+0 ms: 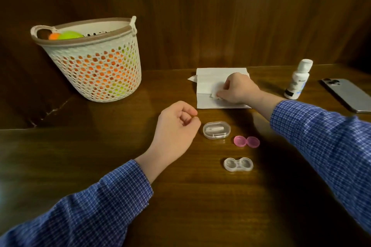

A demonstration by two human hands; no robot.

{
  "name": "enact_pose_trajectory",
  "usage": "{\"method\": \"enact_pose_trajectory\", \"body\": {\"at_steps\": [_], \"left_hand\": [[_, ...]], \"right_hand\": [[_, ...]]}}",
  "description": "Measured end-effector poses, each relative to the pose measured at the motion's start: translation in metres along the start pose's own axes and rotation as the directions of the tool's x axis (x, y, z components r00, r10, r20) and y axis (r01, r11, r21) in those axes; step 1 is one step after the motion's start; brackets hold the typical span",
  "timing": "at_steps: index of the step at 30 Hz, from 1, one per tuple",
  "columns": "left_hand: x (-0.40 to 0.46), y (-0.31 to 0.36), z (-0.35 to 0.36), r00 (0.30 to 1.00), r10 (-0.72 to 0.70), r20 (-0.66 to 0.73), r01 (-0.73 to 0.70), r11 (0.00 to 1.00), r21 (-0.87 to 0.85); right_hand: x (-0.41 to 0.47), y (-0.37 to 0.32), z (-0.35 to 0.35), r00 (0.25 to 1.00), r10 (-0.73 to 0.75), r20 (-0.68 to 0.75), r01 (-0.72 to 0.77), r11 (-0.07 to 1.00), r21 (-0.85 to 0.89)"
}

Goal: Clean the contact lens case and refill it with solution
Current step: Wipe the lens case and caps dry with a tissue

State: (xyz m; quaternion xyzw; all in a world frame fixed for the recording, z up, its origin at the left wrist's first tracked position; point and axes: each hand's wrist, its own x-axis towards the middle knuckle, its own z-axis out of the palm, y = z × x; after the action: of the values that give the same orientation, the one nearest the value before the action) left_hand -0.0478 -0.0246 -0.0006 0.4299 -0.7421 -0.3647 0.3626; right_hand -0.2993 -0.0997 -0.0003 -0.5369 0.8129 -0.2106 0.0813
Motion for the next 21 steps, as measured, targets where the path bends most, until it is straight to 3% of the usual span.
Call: {"method": "enact_pose_trajectory", "body": {"at_steps": [5, 9, 13, 16, 21], "left_hand": [[-0.002, 0.004, -0.001, 1.000, -0.007, -0.023, 0.006, 0.999, -0.034], [-0.005, 0.017, -0.008, 0.999, -0.018, -0.044, 0.011, 0.989, -0.150], [-0.018, 0.035, -0.006, 0.987, 0.014, 0.162, 0.029, 0.966, -0.257], [-0.035, 0.044, 0.003, 0.945, 0.092, 0.314, 0.000, 0.959, -0.282], [-0.045, 0.047, 0.013, 0.948, 0.084, 0.307, 0.003, 0.961, -0.275]], "right_hand": [[-0.019, -0.006, -0.013, 0.990, -0.111, -0.082, 0.123, 0.979, 0.161], [-0.077, -0.021, -0.055, 0.975, -0.220, -0.036, 0.207, 0.834, 0.512], [-0.152, -0.014, -0.076, 0.916, -0.392, 0.085, 0.230, 0.686, 0.690], [-0.191, -0.002, -0.078, 0.900, -0.420, 0.117, 0.192, 0.623, 0.758], [-0.209, 0.018, -0.072, 0.931, -0.354, 0.090, 0.126, 0.541, 0.831]]}}
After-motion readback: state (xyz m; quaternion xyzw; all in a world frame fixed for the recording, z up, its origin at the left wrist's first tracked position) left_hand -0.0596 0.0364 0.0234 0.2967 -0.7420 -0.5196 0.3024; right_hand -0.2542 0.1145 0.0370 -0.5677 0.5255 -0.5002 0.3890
